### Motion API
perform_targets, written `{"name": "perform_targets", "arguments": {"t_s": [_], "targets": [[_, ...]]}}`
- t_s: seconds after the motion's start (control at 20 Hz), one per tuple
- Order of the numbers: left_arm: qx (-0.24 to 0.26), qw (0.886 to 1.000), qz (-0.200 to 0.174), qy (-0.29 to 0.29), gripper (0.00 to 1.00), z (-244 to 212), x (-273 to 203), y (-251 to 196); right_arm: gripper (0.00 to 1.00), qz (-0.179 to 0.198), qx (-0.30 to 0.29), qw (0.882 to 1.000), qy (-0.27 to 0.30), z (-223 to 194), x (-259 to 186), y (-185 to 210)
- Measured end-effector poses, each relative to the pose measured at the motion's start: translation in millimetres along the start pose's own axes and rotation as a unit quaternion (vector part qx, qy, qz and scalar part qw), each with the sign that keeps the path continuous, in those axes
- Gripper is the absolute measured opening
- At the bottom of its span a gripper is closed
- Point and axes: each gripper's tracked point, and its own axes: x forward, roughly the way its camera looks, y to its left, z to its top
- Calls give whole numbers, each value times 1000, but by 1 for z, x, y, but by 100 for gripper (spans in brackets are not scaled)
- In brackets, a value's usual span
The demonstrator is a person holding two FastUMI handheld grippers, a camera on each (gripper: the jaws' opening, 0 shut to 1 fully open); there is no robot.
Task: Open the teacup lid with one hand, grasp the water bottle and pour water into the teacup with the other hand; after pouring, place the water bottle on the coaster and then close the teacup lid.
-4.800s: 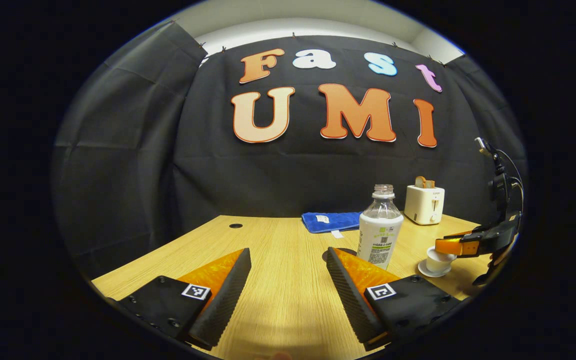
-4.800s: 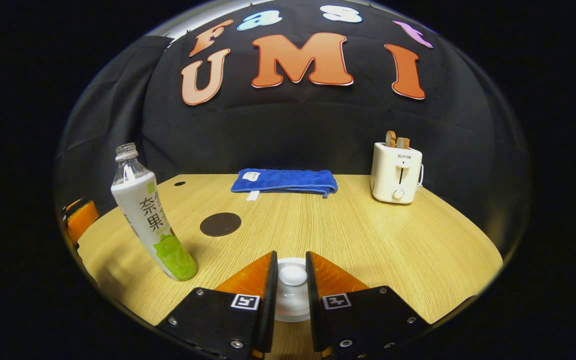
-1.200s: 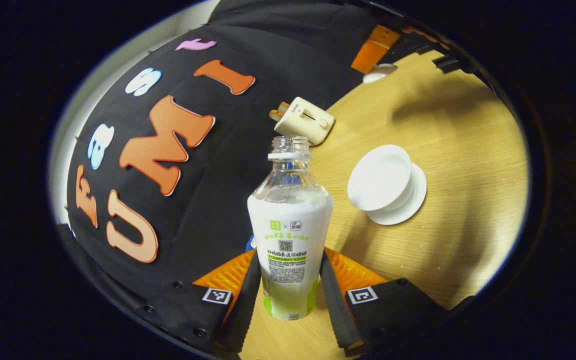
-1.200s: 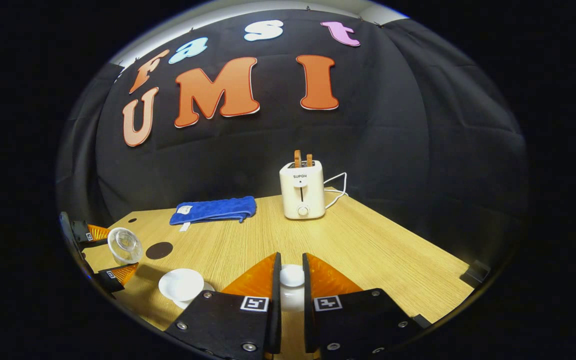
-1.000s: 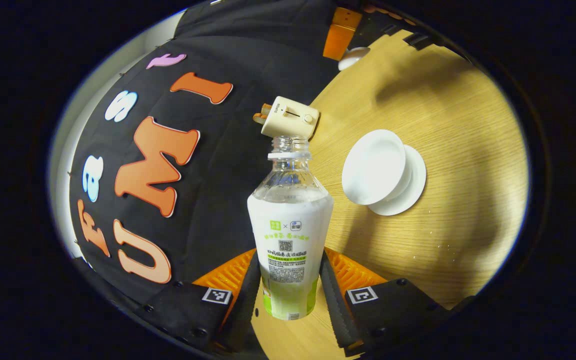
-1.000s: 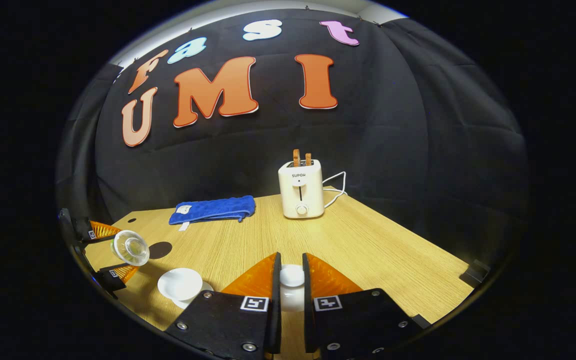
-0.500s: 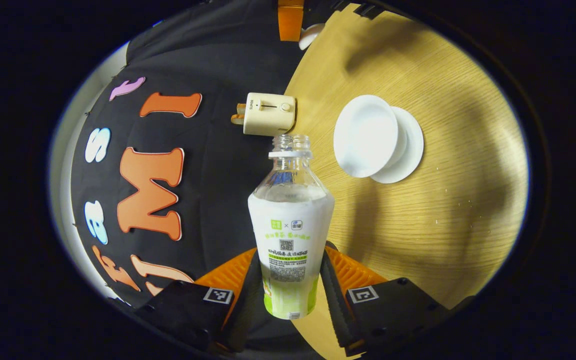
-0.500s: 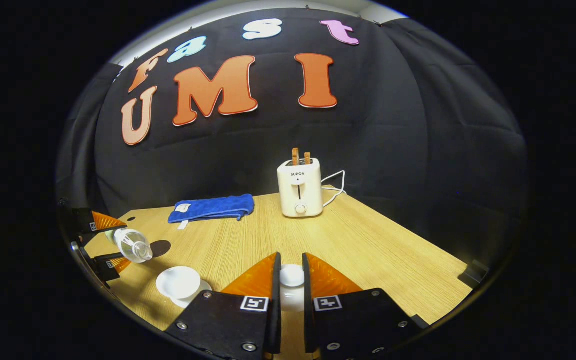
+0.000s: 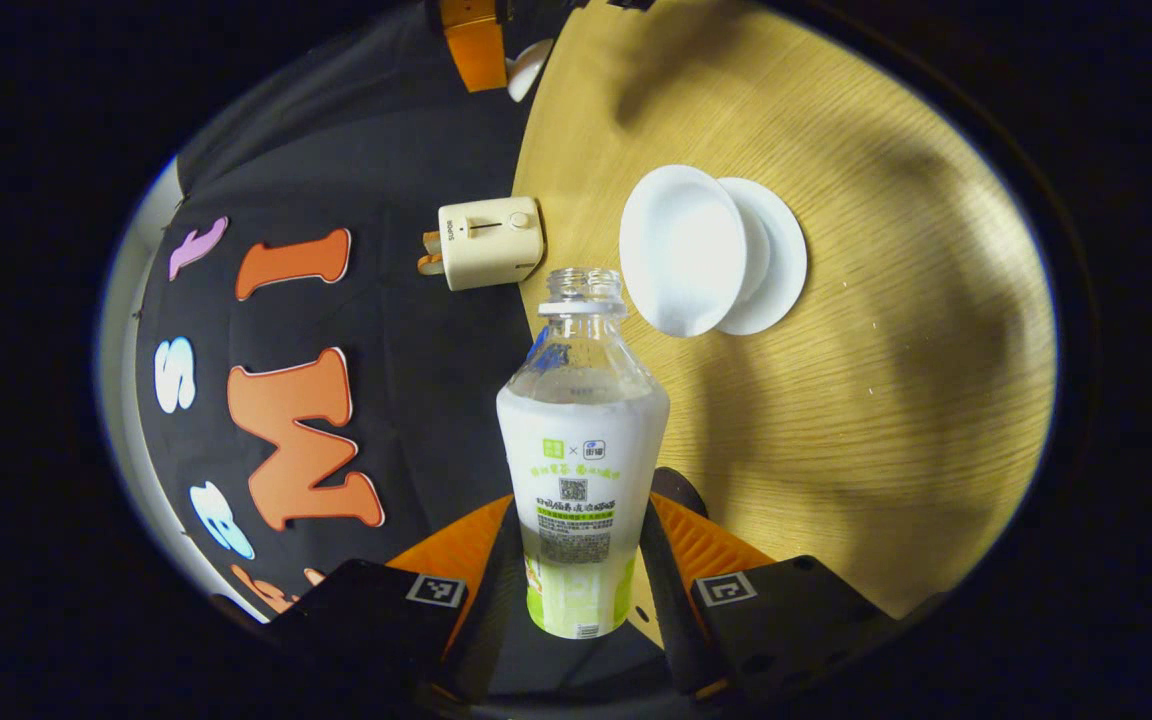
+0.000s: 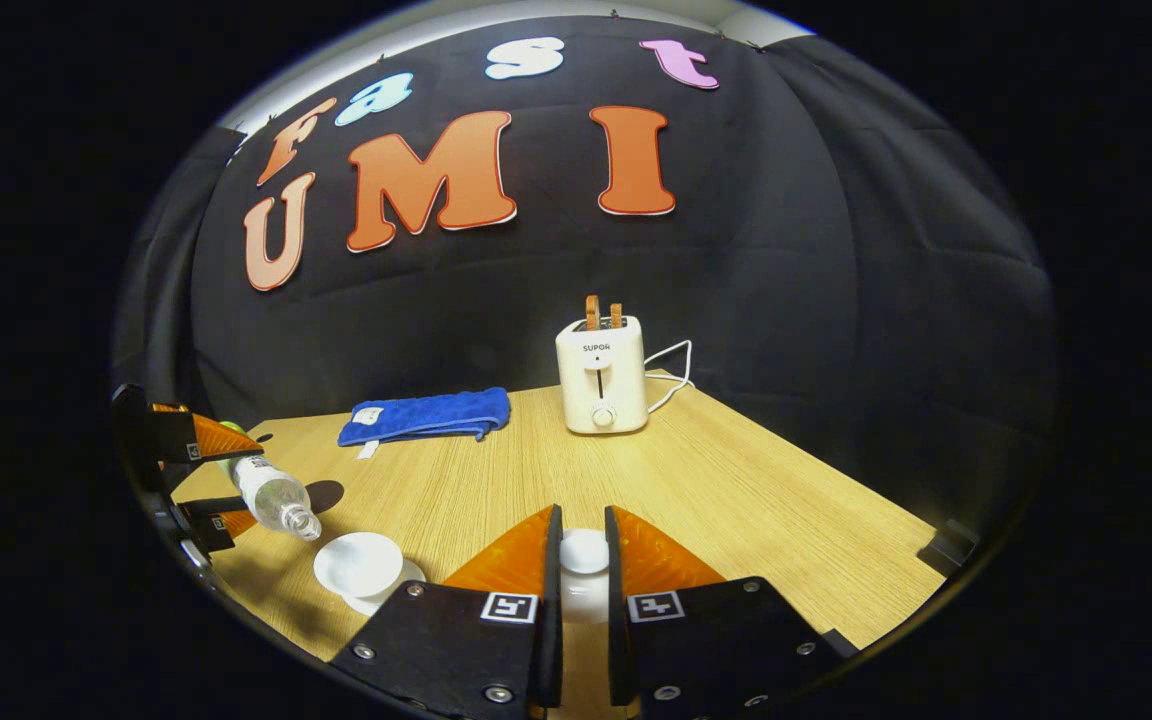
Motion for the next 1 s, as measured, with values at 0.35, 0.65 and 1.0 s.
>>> {"name": "perform_targets", "arguments": {"t_s": [0.35, 0.65, 1.0], "targets": [[70, 998, 1, 1, 65, 2, -7, 8, 18, 0, -1, 1000, 3, -1, 0, -1], [122, 992, 7, 2, 69, 4, -6, 16, 18, 4, 0, 1000, 6, -3, 1, 0], [146, 989, 12, 3, 66, 4, -6, 18, 18, 4, -2, 1000, 10, -5, 1, 0]]}}
